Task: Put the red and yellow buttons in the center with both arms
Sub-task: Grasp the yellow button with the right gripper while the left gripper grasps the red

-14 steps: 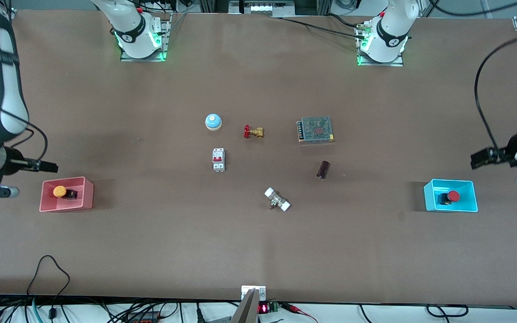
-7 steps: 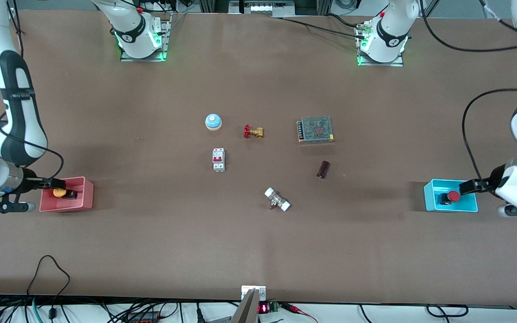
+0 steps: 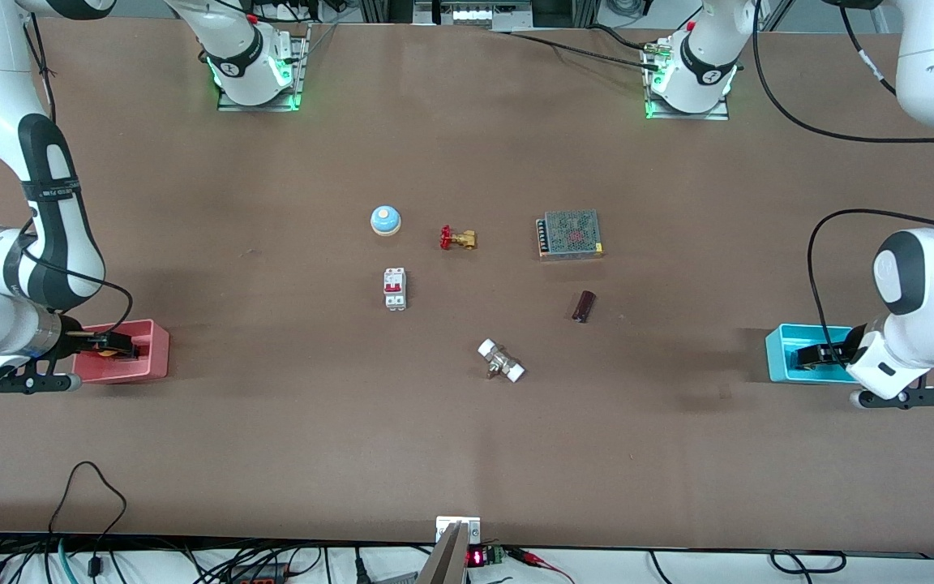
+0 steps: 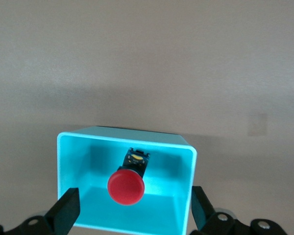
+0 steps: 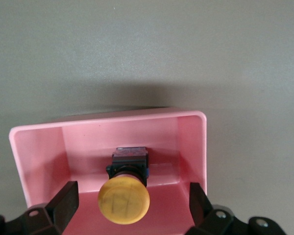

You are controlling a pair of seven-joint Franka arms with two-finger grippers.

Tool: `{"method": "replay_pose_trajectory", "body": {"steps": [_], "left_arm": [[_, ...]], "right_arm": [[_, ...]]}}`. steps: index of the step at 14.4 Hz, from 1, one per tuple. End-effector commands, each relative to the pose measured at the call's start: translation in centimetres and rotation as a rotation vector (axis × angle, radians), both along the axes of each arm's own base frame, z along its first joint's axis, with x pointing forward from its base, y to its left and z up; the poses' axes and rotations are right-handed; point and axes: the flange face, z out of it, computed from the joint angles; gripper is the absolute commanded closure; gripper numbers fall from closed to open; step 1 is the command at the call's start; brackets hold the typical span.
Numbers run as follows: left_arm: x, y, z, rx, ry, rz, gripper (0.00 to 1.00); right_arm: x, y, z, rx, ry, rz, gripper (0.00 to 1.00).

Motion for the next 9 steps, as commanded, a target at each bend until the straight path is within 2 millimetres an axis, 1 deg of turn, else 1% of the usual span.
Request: {"method": "replay_pose_trajectory", "body": {"steps": [1,6,9], "left_arm": [[0.1,1.4,-1.5,0.013,0.005,-0.007,0.0],[-0.6,1.8,-3.3,0.007,0.036,0.0,0.01],[-1.2,1.7,-4.0,0.002,0.056,0.0,0.14]], "right_arm": [[0.3,-0.2,-0.7,-0.015,0.01,0.051,0.0],[0.3,0.0,-1.2,-0.011,0.015,0.048,0.0],[0.3,0.1,-1.3,-0.011,0.015,0.048,0.0]]}}
